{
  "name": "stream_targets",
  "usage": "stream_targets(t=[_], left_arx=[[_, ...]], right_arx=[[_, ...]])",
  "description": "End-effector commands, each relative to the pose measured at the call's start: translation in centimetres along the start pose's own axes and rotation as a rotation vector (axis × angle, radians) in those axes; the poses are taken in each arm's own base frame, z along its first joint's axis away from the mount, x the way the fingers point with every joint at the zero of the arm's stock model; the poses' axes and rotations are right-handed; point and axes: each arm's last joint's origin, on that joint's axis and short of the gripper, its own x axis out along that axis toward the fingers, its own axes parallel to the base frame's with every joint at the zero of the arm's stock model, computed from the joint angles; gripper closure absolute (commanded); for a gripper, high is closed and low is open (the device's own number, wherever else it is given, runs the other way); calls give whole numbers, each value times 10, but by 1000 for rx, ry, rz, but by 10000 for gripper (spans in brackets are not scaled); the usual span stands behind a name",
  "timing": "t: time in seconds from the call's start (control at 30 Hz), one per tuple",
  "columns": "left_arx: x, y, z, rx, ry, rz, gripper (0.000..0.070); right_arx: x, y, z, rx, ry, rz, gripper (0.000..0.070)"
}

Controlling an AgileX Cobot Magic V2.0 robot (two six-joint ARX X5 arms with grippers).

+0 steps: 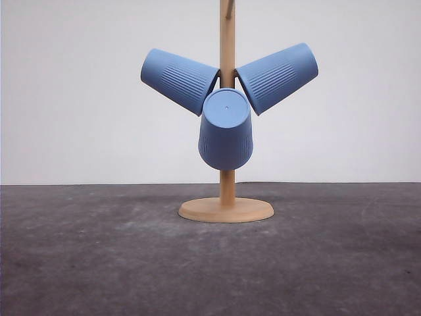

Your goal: Place three cups

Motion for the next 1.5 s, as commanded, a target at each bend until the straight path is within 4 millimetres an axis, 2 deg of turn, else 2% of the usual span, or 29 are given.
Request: stream_targets(t=[0.0,0.13,0.33,0.47,0.63,1.07,1.47], left_arx=[[1,1,-5,3,17,4,684],[1,1,-5,3,17,4,684],[1,1,-5,3,17,4,685],[1,1,-5,3,17,4,684],[1,1,-5,3,17,4,684],[1,1,-5,3,17,5,684],[1,1,-5,3,17,4,684]], right_arx=[[2,-2,-9,-18,-88,-23,689],[16,-5,-52,-12,-219,-76,689],[42,-8,-111,-9,-295,-115,689],[56,-8,-137,-15,-295,-117,689],[75,-10,-157,-11,-288,-115,689],[75,-10,-153,-15,-364,-115,689],[75,-10,-153,-16,-366,-115,689]])
